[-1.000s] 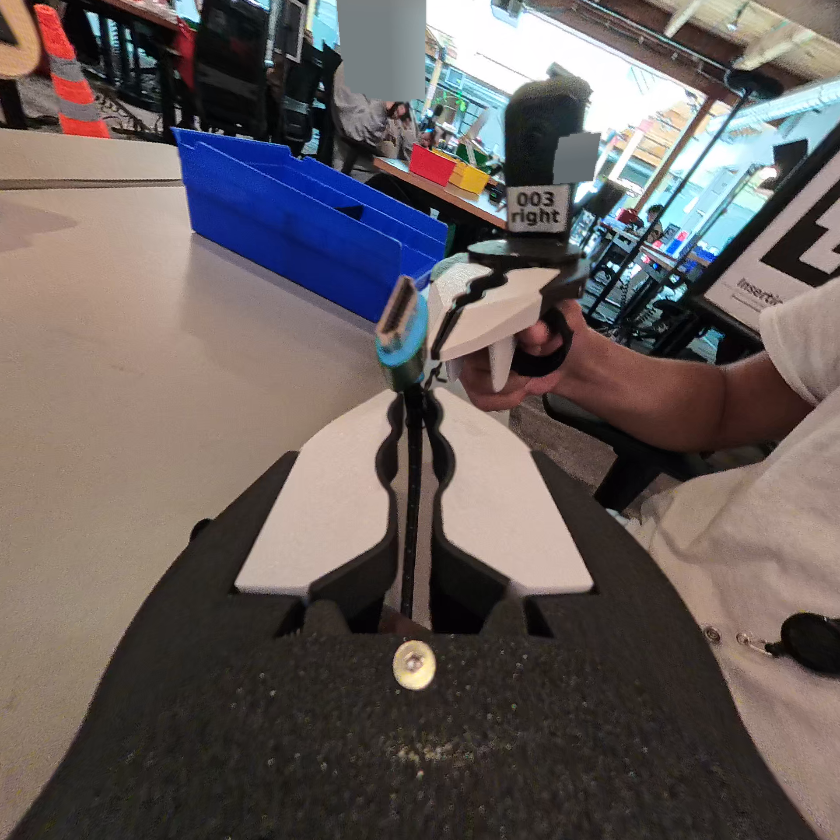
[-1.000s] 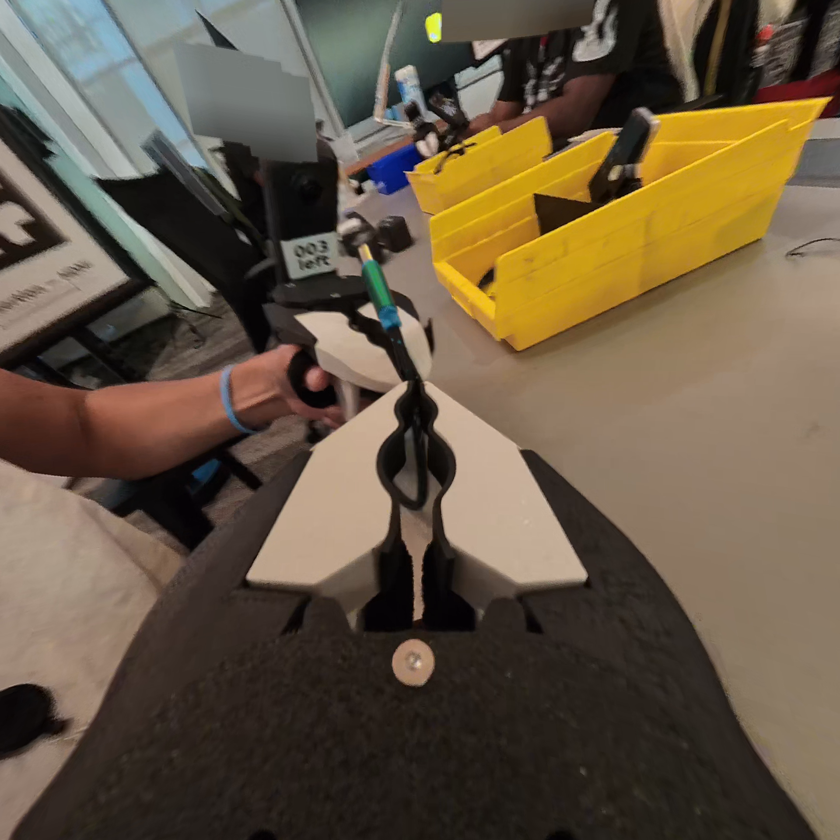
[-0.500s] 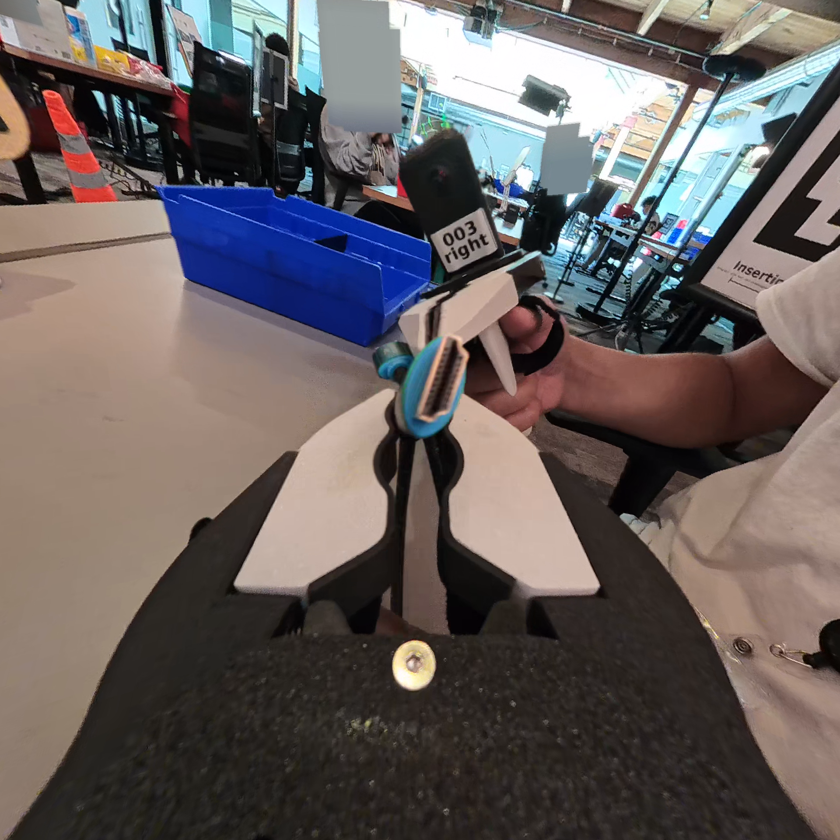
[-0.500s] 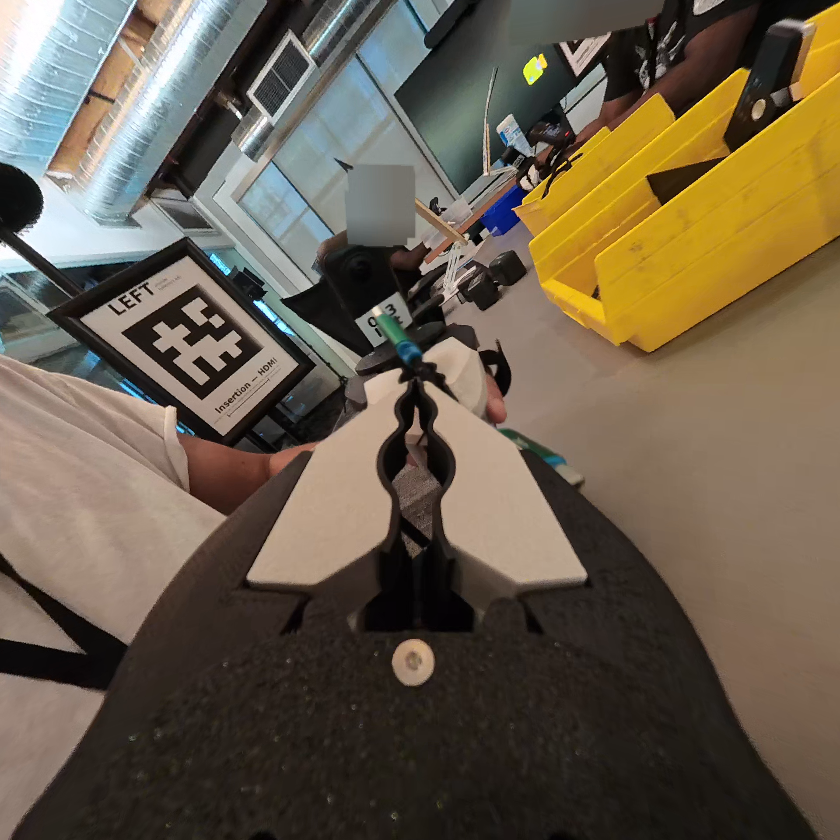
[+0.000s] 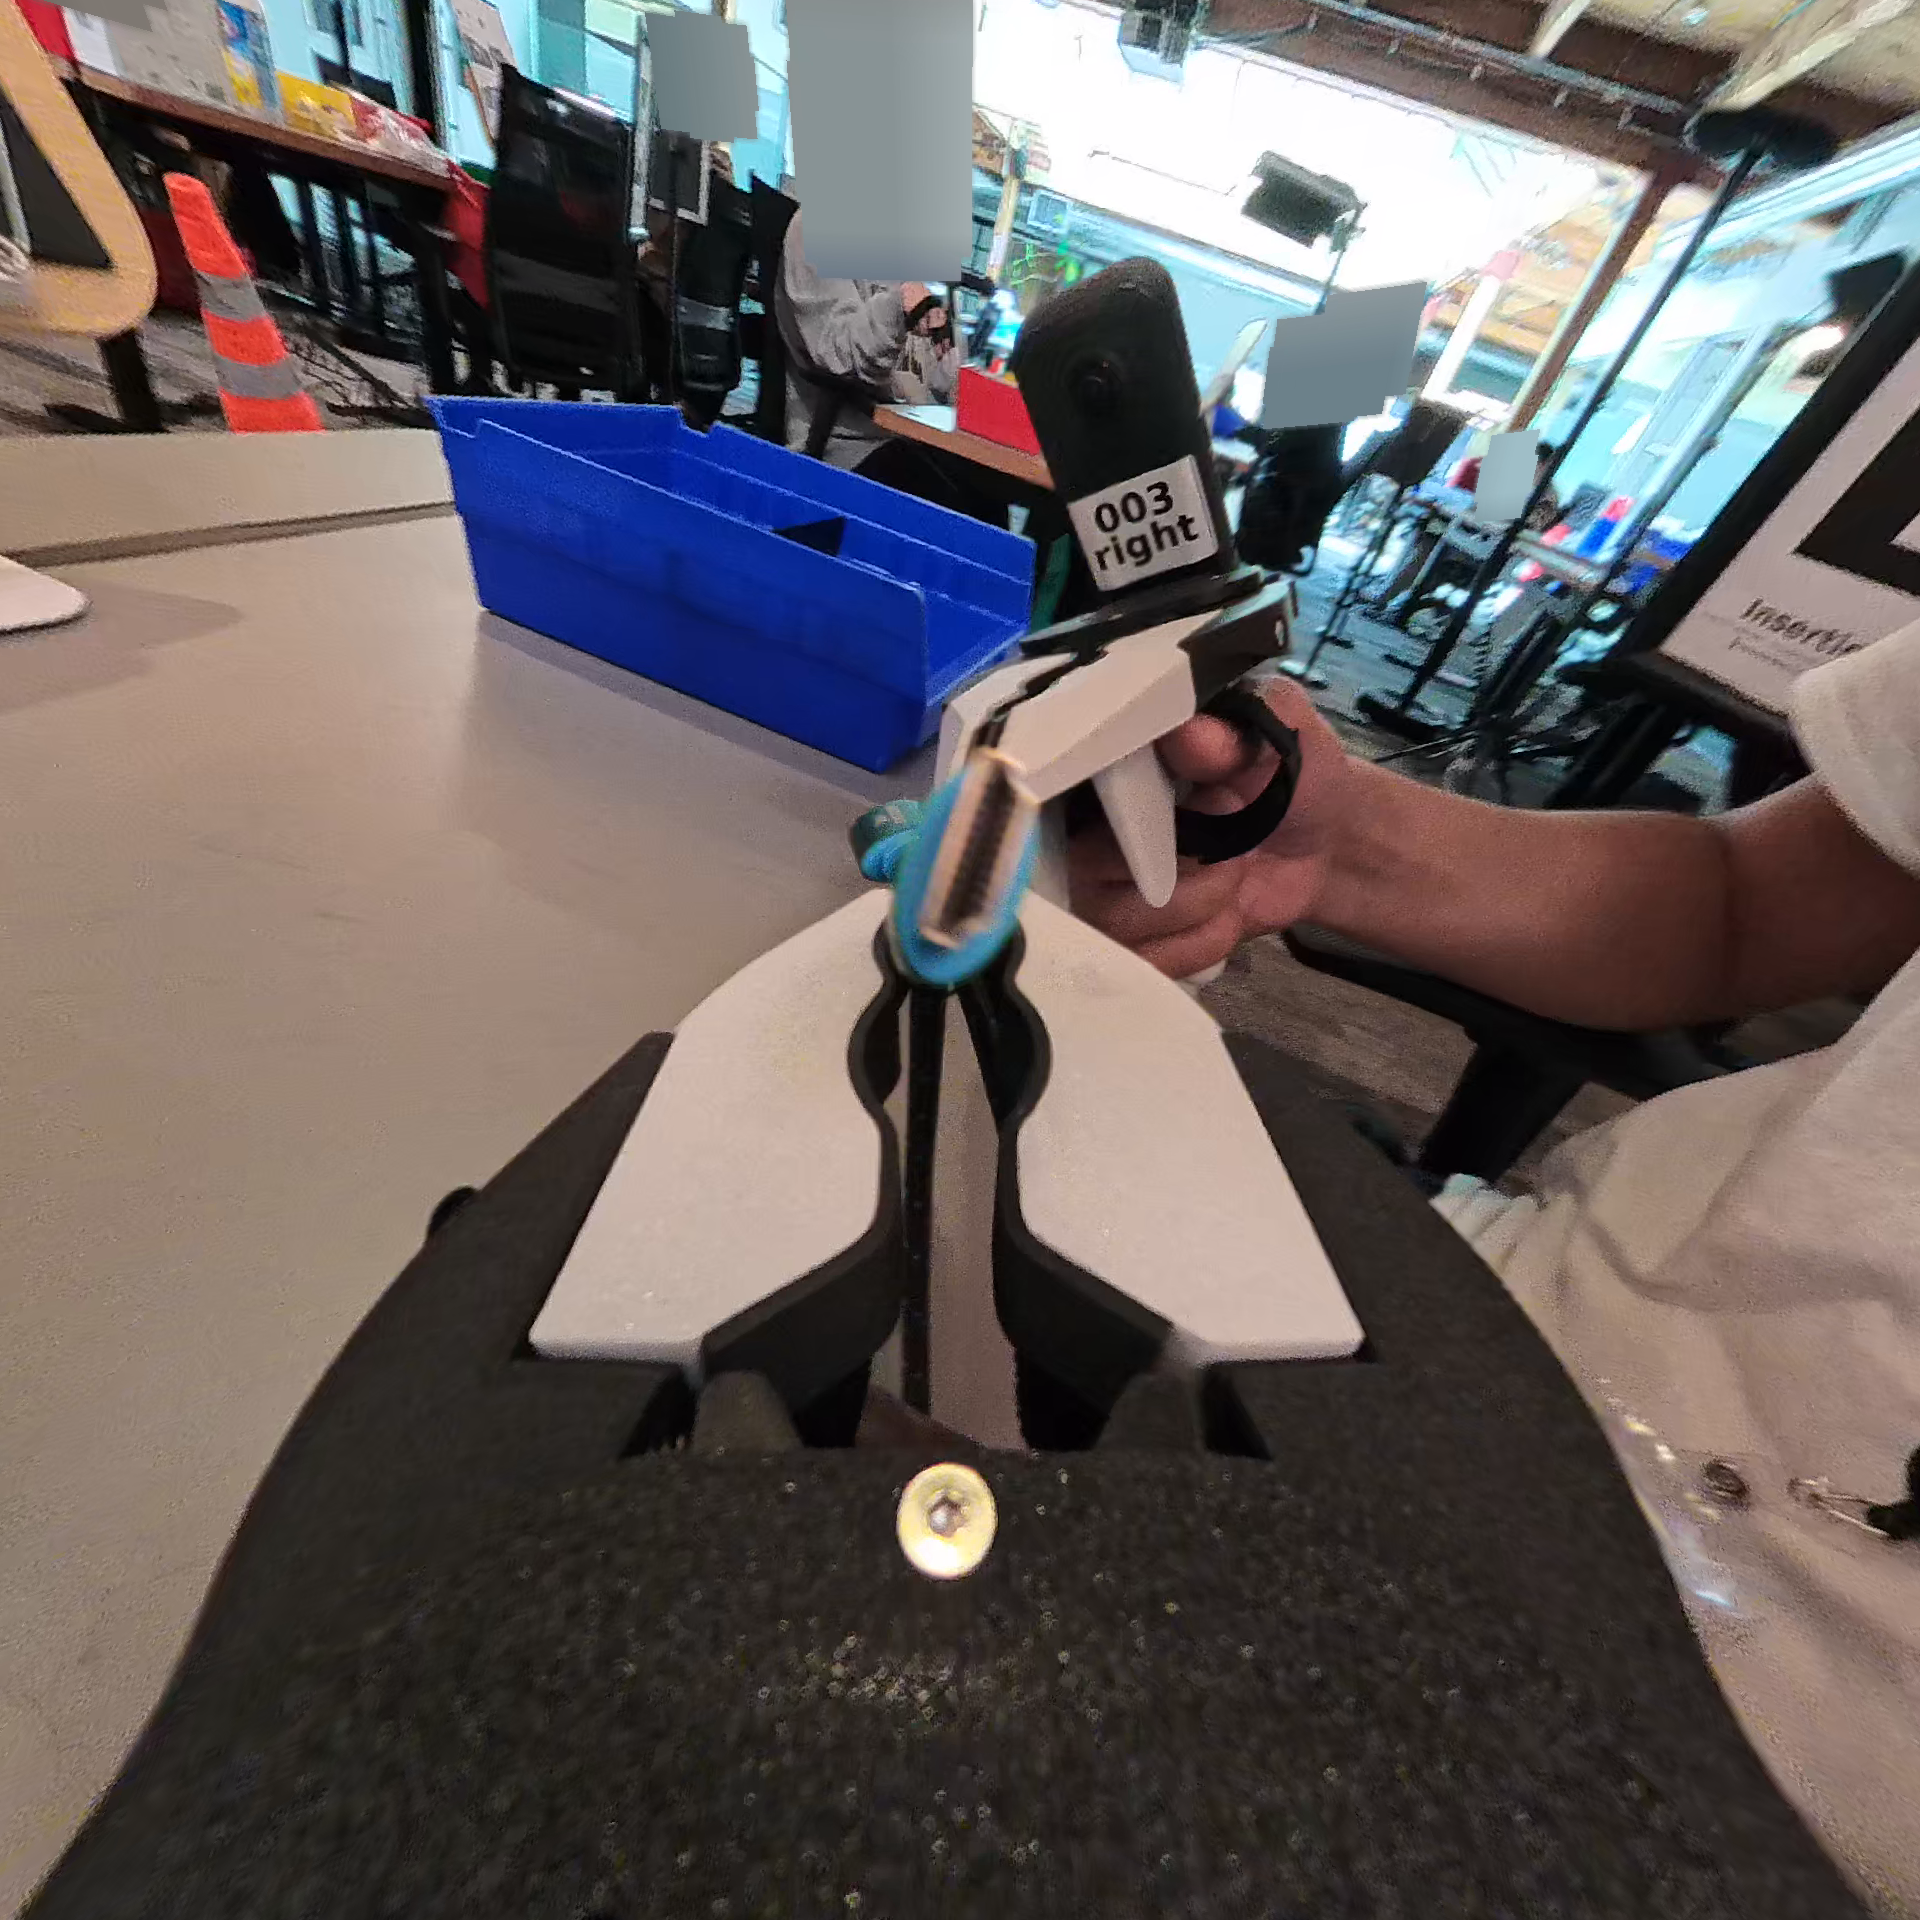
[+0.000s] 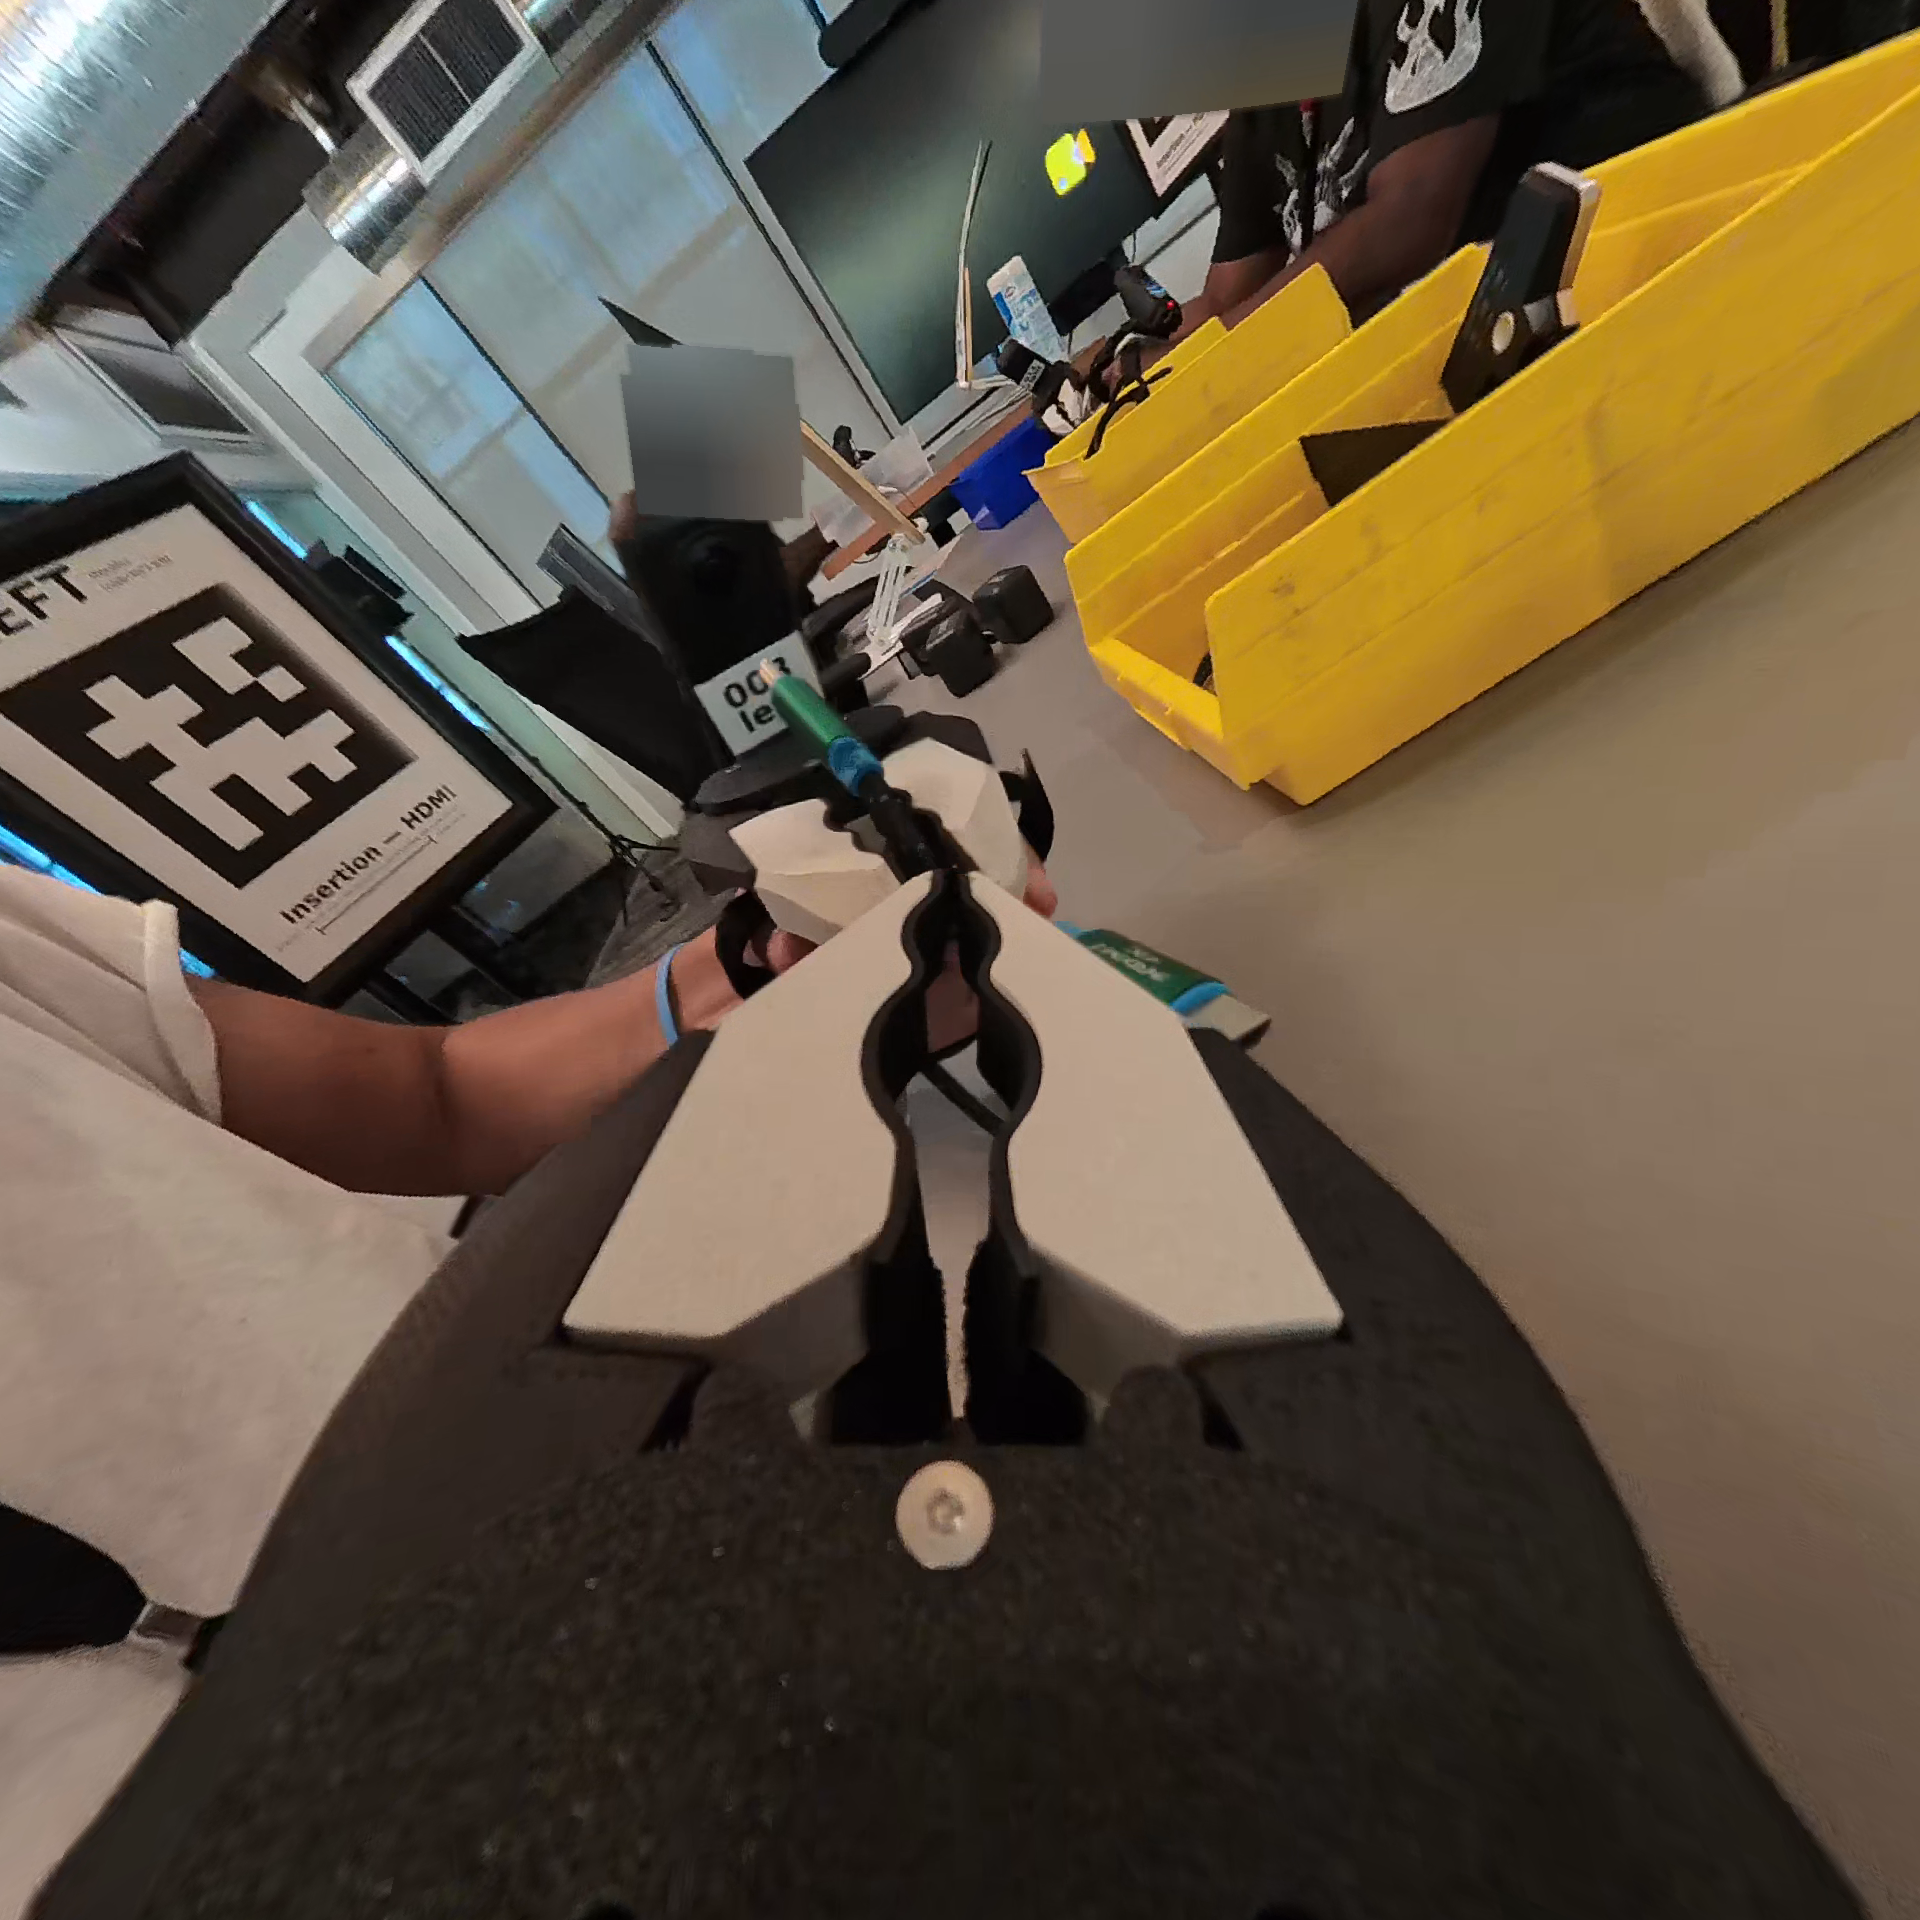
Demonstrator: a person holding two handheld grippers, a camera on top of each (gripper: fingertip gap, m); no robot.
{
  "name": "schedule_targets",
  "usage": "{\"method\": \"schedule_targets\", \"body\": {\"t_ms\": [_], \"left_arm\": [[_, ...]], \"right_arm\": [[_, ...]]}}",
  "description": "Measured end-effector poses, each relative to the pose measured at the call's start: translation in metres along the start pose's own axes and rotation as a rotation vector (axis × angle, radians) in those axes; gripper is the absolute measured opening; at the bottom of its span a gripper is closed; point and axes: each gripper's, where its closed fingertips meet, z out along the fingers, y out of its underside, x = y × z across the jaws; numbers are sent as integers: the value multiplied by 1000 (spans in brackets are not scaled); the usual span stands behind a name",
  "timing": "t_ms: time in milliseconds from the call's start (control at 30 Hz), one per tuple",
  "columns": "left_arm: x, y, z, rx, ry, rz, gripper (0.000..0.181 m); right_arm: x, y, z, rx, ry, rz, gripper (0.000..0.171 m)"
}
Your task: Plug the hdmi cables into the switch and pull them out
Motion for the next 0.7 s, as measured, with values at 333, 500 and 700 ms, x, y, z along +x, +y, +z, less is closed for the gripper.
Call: {"method": "schedule_targets", "body": {"t_ms": [333, 500, 700], "left_arm": [[-26, -21, -22, 66, -231, 182, 22], [-16, 12, 8, -149, -265, 333, 19], [-17, 18, 14, -193, -300, 381, 11]], "right_arm": [[50, 3, -15, -8, 217, 91, 0], [29, 9, -4, -63, 139, 61, 0], [19, 13, 0, -79, 55, 117, 0]]}}
